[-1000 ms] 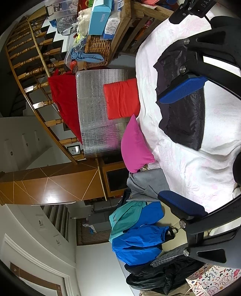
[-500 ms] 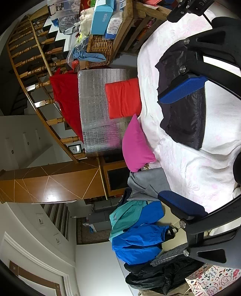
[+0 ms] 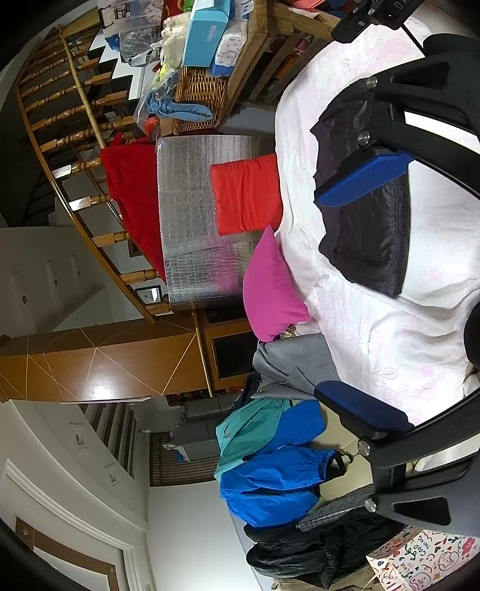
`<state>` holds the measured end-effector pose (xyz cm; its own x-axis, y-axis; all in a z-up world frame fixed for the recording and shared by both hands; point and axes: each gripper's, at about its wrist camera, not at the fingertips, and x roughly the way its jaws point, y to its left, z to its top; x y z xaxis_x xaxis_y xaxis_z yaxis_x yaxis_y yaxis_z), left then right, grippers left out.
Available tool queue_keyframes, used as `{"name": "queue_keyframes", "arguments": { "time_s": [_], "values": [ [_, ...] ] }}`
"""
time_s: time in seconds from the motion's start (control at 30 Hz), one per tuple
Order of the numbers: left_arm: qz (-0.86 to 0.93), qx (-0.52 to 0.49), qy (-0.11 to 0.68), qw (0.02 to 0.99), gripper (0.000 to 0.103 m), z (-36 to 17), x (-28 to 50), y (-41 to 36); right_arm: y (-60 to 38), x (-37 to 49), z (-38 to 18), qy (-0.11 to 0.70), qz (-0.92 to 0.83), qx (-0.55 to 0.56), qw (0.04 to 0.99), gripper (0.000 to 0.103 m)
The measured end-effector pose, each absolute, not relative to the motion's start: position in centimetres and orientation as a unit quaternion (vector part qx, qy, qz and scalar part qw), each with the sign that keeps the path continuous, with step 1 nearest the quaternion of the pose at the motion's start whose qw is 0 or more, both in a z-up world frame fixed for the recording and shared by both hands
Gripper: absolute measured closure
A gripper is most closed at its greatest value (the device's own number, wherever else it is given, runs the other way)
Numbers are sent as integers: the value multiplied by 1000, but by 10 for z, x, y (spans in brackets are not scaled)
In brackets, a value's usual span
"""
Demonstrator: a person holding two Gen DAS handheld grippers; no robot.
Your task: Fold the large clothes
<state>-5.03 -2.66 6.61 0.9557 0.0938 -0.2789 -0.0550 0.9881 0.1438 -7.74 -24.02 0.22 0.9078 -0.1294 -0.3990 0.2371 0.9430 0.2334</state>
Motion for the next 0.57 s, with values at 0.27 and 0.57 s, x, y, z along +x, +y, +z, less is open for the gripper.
{"name": "queue_keyframes", "arguments": {
  "time_s": [0.27, 0.57],
  "values": [
    [11, 59, 154, 986, 8, 65, -47, -21, -234, -74, 6, 189, -96, 135, 968, 15],
    [16, 58, 146, 987, 8, 62, -40, -19, -235, -64, 8, 191, -100, 135, 967, 15]
  ]
}}
